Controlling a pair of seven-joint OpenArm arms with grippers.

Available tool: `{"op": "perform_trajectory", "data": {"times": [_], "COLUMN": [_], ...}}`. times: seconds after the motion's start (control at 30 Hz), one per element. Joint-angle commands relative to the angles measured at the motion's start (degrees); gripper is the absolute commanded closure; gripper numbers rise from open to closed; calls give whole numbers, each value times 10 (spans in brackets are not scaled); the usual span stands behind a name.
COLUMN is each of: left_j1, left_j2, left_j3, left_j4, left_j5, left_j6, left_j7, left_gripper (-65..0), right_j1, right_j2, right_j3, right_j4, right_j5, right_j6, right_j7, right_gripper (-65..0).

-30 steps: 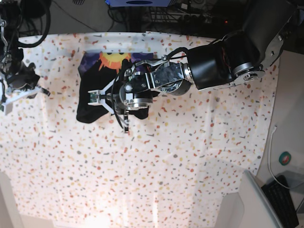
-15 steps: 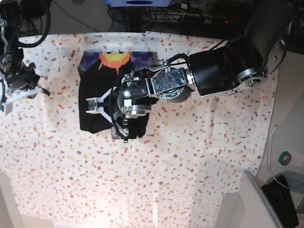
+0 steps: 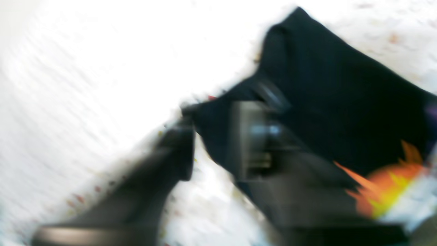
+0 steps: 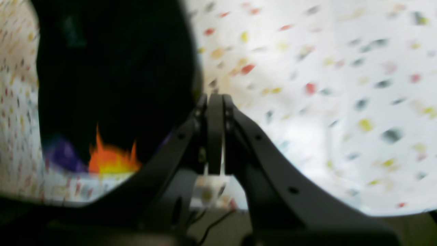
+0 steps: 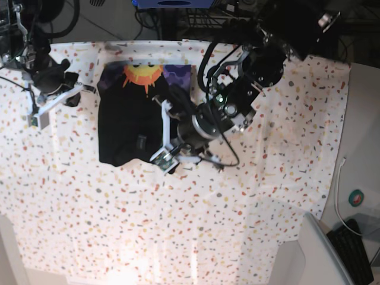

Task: Layout the t-shirt on the table in an organized manner, then fold the t-shirt properly
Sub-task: 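Grasp the collar edge with both grippers and pull it straight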

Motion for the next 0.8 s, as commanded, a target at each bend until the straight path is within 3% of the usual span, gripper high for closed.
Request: {"op": "perform_trajectory", "data": {"times": [0.0, 0.27, 0.63, 0.77], "left_j1": [12, 112, 138, 139], "left_j2": [12, 6, 6, 6], "left_j3": [-15, -38, -39, -44], "left_j4": [12, -66, -155, -139], "left_j5": [4, 4, 4, 4], "left_j6": [4, 5, 6, 7], "left_j7": [-19, -165, -169, -169], "left_gripper": [0, 0, 0, 0], "right_j1": [0, 7, 9, 1], "right_j2": [9, 7, 8, 9], "right_j3": [-6, -111, -187, -191], "right_j4": [9, 11, -138, -125], "right_j5": [-1, -1, -2, -2], "right_j6": [5, 4, 5, 5], "right_j7": [11, 16, 139, 147], "right_gripper": [0, 0, 0, 0]}}
